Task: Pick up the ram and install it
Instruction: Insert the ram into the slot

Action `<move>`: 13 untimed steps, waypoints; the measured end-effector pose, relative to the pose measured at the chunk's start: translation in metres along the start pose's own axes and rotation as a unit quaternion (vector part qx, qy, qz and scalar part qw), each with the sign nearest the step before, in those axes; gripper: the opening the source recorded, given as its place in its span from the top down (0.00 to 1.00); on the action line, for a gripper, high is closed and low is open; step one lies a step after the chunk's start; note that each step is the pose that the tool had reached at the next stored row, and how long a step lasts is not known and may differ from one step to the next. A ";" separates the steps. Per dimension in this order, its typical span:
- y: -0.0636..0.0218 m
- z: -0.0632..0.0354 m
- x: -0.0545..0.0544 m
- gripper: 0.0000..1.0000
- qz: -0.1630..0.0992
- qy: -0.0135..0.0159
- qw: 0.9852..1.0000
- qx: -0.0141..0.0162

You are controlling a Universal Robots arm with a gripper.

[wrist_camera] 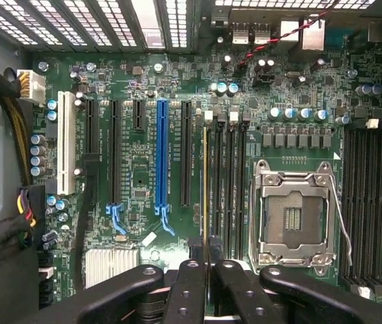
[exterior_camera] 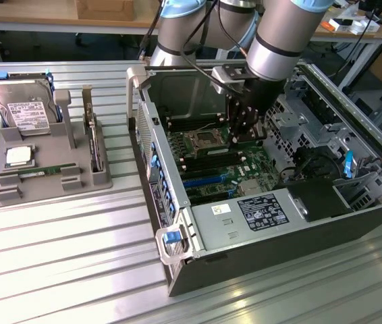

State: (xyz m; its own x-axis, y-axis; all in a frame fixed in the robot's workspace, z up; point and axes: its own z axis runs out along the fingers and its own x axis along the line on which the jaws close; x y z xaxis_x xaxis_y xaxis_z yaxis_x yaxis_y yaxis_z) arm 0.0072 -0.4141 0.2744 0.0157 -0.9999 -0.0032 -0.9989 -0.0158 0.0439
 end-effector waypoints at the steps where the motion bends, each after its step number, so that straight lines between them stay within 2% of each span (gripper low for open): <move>1: 0.0010 0.0010 0.000 0.88 0.000 0.000 1.000 0.000; 9: 0.0071 0.0103 0.000 0.88 0.000 0.000 1.000 0.000; 13: 0.0088 0.0190 0.000 0.88 0.000 0.000 1.000 0.000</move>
State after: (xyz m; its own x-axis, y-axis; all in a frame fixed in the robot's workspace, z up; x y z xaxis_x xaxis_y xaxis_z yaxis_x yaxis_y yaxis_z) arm -0.0025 -0.4141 0.2557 0.0156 -0.9999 -0.0028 -0.9989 -0.0157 0.0439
